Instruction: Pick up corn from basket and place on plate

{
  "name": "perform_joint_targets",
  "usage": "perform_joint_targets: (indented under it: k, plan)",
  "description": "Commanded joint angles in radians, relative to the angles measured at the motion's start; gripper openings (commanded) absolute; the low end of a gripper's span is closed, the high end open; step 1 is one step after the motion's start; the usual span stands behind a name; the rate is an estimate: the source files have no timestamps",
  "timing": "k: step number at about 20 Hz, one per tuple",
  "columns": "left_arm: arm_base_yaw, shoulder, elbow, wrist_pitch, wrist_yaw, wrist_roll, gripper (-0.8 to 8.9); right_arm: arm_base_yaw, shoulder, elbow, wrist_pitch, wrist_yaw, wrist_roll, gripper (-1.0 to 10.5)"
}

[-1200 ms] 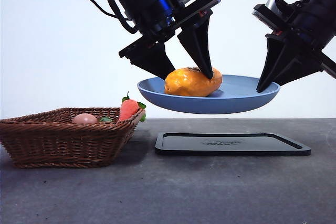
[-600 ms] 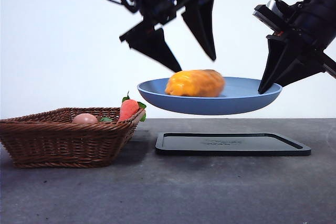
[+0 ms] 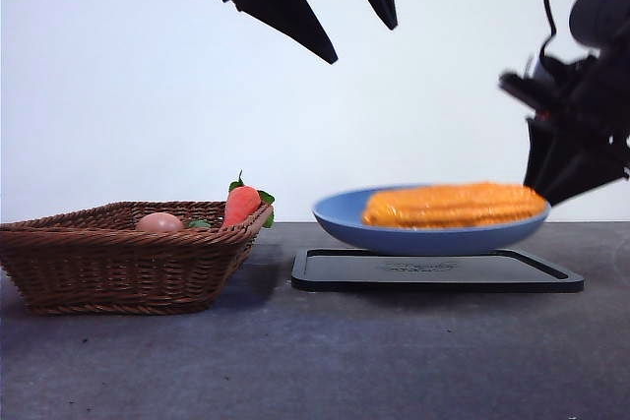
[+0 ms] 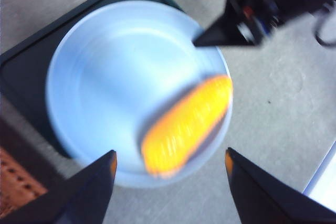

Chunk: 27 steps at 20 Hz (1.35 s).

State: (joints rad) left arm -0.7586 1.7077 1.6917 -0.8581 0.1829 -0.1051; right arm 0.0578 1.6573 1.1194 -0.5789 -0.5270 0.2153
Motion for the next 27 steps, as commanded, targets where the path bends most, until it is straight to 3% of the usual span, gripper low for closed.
perform_joint_targets:
  k: [1, 9, 17, 21, 27]
  plan:
    - [0.002, -0.026, 0.022, -0.017, -0.001, 0.023, 3.39, -0.020, 0.103, 0.089, 0.017, -0.007, 0.010, 0.0]
    - [0.019, -0.097, 0.022, -0.028, -0.006, 0.023, 3.39, -0.029, 0.367, 0.354, -0.019, -0.008, 0.010, 0.0]
    - [0.035, -0.100, 0.022, -0.037, -0.011, 0.027, 3.39, -0.029, 0.401, 0.367, -0.053, 0.006, -0.029, 0.1]
    - [0.045, -0.100, 0.022, -0.040, -0.011, 0.033, 3.38, -0.028, 0.401, 0.368, -0.045, 0.005, -0.029, 2.0]
    - [0.066, -0.100, 0.022, -0.063, -0.012, 0.066, 3.37, -0.051, 0.336, 0.368, -0.151, 0.003, -0.063, 2.2]
